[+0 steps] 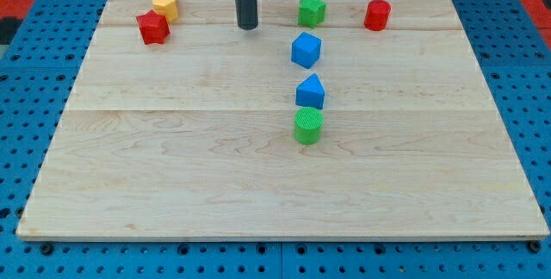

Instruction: Move the red circle diagonal to the green star

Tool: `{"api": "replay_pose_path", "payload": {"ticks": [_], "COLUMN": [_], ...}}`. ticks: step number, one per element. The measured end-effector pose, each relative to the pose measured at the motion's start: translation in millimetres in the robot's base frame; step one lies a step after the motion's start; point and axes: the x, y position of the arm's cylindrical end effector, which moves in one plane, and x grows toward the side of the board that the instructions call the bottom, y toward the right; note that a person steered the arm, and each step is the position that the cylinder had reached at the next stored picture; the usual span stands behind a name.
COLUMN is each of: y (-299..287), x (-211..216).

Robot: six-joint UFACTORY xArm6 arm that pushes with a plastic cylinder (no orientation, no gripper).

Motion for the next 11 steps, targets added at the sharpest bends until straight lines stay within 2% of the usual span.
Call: {"api": "replay_pose_path", "payload": {"ticks": [1, 2, 3, 4, 5, 6, 8, 9, 11], "y": [62, 93, 169, 235, 204, 171, 192, 136, 65], "x": [-45, -60, -53, -24, -17, 8, 60, 49, 32]}}
